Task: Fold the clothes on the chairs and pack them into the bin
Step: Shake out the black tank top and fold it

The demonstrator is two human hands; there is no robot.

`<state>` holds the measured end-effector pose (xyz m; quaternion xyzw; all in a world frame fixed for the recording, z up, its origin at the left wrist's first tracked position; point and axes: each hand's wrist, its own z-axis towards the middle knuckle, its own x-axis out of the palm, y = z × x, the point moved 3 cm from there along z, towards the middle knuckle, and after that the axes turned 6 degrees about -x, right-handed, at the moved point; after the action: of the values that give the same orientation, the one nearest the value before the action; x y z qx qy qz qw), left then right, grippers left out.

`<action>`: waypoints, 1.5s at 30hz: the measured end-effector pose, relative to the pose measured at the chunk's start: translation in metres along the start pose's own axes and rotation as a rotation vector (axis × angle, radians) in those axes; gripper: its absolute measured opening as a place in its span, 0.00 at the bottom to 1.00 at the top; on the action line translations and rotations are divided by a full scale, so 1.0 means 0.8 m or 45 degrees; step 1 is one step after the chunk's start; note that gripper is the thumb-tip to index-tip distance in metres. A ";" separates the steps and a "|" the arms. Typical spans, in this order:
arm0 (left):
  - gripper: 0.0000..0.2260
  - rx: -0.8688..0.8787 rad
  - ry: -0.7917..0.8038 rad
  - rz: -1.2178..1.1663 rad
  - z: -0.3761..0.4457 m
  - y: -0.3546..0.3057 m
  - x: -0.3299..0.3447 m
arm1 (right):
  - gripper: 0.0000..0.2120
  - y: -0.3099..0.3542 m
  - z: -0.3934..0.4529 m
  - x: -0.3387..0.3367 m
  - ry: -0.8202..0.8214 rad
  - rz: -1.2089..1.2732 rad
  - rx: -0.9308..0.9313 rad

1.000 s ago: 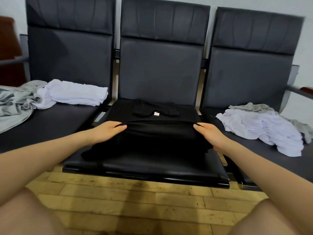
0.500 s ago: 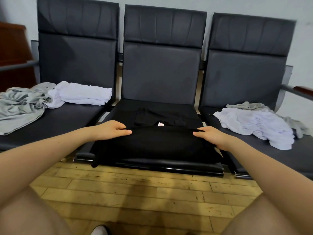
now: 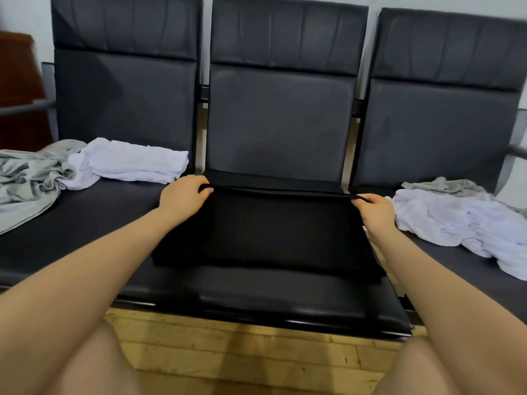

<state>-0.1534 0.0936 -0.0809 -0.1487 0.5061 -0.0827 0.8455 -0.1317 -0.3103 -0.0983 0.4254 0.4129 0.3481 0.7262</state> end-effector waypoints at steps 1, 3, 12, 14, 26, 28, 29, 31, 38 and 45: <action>0.12 -0.021 -0.021 -0.022 0.008 -0.004 0.007 | 0.06 -0.006 0.008 0.006 -0.018 -0.004 0.017; 0.12 -0.074 -0.034 -0.057 0.023 -0.009 0.021 | 0.08 -0.018 0.023 0.018 -0.025 -0.016 0.056; 0.13 -0.134 -0.091 0.060 0.081 -0.012 0.089 | 0.12 -0.037 0.079 0.057 -0.189 -0.298 -0.058; 0.12 -0.122 -0.064 0.104 0.086 -0.008 0.102 | 0.17 -0.048 0.086 0.064 -0.092 -0.301 -0.008; 0.10 0.151 0.055 0.048 0.042 -0.069 0.119 | 0.25 -0.069 0.063 0.031 0.208 -0.539 0.031; 0.10 0.190 0.148 -0.047 0.023 -0.087 0.120 | 0.18 -0.072 0.056 0.028 0.257 -0.471 0.028; 0.10 0.219 0.182 -0.076 0.013 -0.094 0.121 | 0.15 -0.071 0.055 0.027 0.262 -0.443 0.007; 0.10 0.294 0.226 -0.067 -0.005 -0.105 0.123 | 0.11 -0.064 0.058 0.025 0.227 -0.411 -0.026; 0.16 0.357 0.293 0.157 -0.033 -0.112 0.121 | 0.16 -0.054 0.084 0.020 -0.024 -0.274 0.140; 0.20 0.209 0.306 0.241 -0.041 -0.108 0.115 | 0.26 -0.055 0.038 0.010 0.191 -0.626 0.226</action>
<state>-0.1379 -0.0199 -0.1433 -0.0200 0.6067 -0.0608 0.7923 -0.0945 -0.3305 -0.1316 0.3475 0.5852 0.1543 0.7162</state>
